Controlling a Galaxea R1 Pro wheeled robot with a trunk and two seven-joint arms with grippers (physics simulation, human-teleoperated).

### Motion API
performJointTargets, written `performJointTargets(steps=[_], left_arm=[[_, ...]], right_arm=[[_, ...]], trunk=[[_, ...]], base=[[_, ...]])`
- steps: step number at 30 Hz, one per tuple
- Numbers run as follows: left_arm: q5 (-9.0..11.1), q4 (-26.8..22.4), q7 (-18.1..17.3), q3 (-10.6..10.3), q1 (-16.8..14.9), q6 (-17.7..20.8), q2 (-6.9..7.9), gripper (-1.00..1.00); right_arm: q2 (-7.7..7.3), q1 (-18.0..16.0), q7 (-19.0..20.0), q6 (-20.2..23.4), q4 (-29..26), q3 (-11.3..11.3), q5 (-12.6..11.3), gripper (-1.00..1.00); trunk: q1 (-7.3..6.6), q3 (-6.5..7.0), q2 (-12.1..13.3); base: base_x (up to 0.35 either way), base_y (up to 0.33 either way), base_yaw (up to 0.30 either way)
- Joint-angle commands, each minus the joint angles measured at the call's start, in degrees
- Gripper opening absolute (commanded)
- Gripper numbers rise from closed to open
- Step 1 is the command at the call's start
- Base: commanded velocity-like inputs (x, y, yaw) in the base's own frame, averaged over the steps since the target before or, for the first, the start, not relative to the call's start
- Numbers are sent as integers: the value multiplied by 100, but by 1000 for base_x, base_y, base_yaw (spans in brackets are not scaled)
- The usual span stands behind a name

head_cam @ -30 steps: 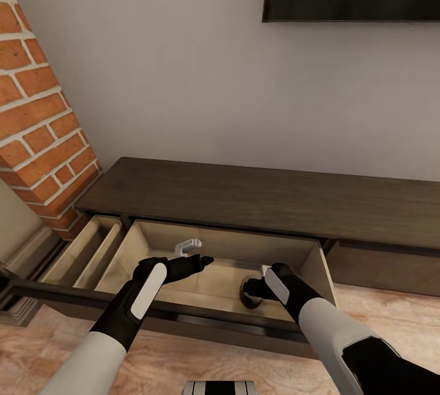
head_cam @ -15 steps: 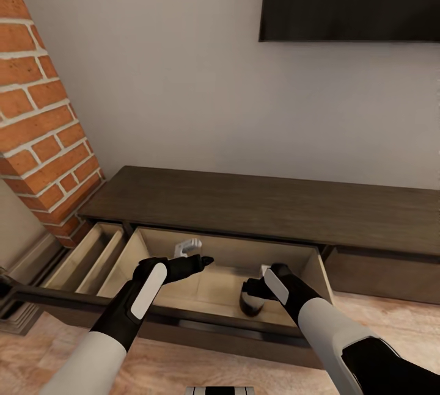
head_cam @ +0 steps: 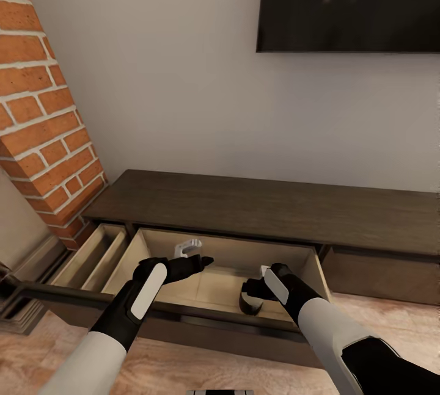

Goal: Place each of the two pumpkins and all three candles from the living room inside a cabinet in the living room (use any cabinet), then make sure every cabinet is closed, and position the cauldron so it is next to a table in the living room.

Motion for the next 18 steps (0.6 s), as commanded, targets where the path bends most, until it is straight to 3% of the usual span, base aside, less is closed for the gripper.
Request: performJointTargets(steps=[1,18], left_arm=[[58,-6,50,-3,-3,19,1,100],[61,-6,49,-2,-3,19,1,100]], right_arm=[[-4,-2,-46,17,-9,43,-61,100],[-4,-2,-48,0,-9,43,-61,100]], trunk=[[-4,2,-2],[-4,152,-2]], base=[[-292,0,0],[-30,0,0]])
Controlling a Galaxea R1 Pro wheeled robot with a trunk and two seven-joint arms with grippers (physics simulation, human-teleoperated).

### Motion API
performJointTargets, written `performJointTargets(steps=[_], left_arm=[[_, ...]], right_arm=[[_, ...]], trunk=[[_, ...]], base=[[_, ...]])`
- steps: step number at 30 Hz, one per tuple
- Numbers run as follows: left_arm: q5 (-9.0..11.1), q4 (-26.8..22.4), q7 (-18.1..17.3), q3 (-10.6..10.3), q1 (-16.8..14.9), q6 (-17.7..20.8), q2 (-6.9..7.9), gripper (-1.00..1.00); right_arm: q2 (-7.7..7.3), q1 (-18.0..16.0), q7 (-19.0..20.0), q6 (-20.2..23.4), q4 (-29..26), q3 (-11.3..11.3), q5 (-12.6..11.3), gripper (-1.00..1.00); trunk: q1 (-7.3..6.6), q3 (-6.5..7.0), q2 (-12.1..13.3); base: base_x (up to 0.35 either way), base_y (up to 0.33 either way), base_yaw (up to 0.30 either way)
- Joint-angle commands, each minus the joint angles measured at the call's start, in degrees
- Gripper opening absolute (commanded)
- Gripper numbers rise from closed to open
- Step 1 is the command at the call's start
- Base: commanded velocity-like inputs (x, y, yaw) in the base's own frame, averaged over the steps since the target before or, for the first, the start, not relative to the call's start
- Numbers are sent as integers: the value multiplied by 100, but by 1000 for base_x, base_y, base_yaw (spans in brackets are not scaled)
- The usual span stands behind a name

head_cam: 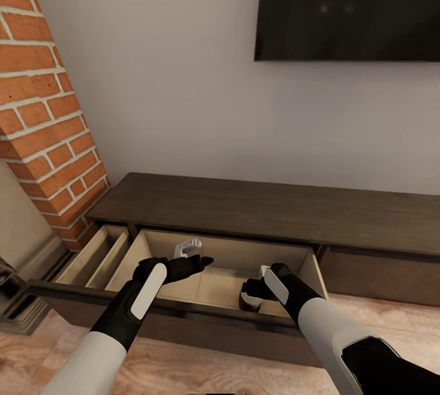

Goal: Place each of the two pumpkins and all three candles from the living room inside a cabinet in the living room (use any cabinet), then make sure every cabinet is closed, and position the cauldron so it is next to a table in the living room.

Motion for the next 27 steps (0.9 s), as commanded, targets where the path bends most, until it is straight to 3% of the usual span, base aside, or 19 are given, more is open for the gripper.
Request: performJointTargets(steps=[1,27], left_arm=[[57,-7,50,-4,-2,19,1,100],[51,-7,50,-3,-2,19,1,100]], right_arm=[[-4,-2,-49,13,-9,42,-61,100],[-4,-2,-48,-11,-9,44,-61,100]], trunk=[[-1,4,-2],[-1,240,-2]], base=[[0,0,0],[0,0,0]])
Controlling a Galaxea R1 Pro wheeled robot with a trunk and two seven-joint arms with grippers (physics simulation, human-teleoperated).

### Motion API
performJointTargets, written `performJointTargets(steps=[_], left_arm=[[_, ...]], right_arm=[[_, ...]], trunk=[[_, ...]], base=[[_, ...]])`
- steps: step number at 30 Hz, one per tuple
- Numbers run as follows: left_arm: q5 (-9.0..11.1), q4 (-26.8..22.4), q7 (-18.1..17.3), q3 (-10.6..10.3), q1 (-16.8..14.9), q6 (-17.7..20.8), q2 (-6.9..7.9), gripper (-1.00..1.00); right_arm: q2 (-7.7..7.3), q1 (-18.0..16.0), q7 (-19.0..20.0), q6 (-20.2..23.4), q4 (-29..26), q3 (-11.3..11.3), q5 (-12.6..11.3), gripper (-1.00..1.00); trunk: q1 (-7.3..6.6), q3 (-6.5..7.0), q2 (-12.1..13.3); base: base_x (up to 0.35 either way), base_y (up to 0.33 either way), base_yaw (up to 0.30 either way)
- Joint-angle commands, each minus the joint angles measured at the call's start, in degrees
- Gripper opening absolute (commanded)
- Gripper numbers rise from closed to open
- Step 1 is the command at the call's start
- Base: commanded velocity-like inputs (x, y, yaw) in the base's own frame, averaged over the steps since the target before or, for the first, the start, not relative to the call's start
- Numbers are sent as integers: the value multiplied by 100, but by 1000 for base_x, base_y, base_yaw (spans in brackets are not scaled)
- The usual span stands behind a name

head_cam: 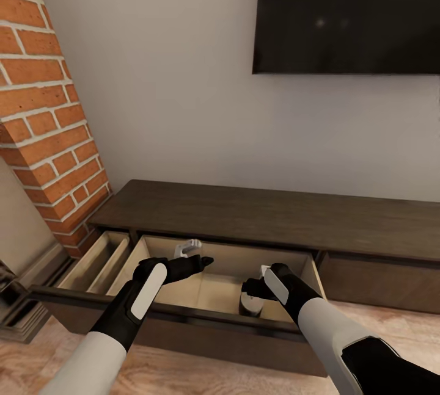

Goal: Place each of the two pumpkins and all three candles from the living room inside a cabinet in the living room (use any cabinet), then make sure every cabinet is closed, and position the cauldron so it is next to a table in the living room.

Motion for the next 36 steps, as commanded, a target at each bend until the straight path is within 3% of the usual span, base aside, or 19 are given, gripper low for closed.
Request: performJointTargets(steps=[1,36], left_arm=[[58,-7,50,-4,-1,19,1,100],[66,-7,50,-3,-1,19,1,100]], right_arm=[[-4,-2,-48,17,-9,44,-61,100],[5,-2,-42,-1,-9,50,-61,100]], trunk=[[-1,4,-2],[-1,223,-2]], base=[[0,0,0],[0,0,0]])
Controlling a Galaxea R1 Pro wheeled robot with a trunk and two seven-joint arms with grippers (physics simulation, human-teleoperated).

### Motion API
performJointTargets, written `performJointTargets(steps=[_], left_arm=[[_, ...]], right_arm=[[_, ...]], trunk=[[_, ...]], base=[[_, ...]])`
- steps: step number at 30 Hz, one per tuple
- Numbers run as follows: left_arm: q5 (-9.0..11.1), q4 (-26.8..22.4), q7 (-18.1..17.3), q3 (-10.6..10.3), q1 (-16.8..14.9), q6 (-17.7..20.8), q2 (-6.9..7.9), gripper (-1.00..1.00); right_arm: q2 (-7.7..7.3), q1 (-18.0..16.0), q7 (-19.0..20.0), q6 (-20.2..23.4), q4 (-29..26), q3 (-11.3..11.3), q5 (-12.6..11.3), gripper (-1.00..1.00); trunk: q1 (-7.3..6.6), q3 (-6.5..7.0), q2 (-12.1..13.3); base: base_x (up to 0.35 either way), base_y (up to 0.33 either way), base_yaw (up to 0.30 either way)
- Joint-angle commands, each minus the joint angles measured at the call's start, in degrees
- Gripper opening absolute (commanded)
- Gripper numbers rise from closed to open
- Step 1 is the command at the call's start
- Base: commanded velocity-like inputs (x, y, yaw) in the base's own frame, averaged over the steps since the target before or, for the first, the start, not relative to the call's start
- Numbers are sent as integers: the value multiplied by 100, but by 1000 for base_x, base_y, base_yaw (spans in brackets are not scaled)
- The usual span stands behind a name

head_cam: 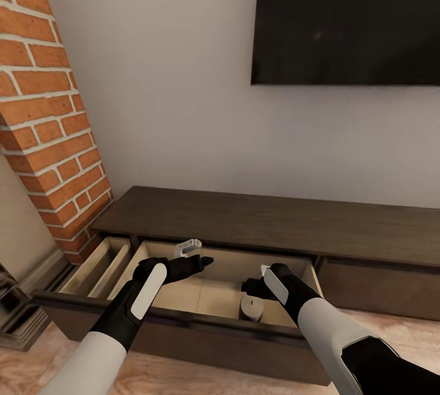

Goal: Place each of the two pumpkins and all three candles from the living room inside a cabinet in the living room (use any cabinet), then make sure every cabinet is closed, and position the cauldron so it is next to a table in the living room.

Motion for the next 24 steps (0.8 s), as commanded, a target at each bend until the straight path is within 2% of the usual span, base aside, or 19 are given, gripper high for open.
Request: performJointTargets(steps=[1,12,22,24], left_arm=[[58,-7,50,-4,-3,19,1,100],[55,3,50,-9,-1,19,1,100],[49,11,50,-10,-4,19,1,100],[49,11,50,-5,-5,19,1,100]], right_arm=[[-4,-3,-48,17,-9,43,-61,100],[-4,-3,-48,17,-9,43,-61,100],[-4,-3,-48,17,-9,44,-61,100],[-4,-3,-48,17,-9,45,-61,100]], trunk=[[-1,4,-2],[-1,103,-2],[-27,349,11],[-27,349,11]], base=[[0,0,0],[0,0,0],[0,0,0],[0,0,0]])
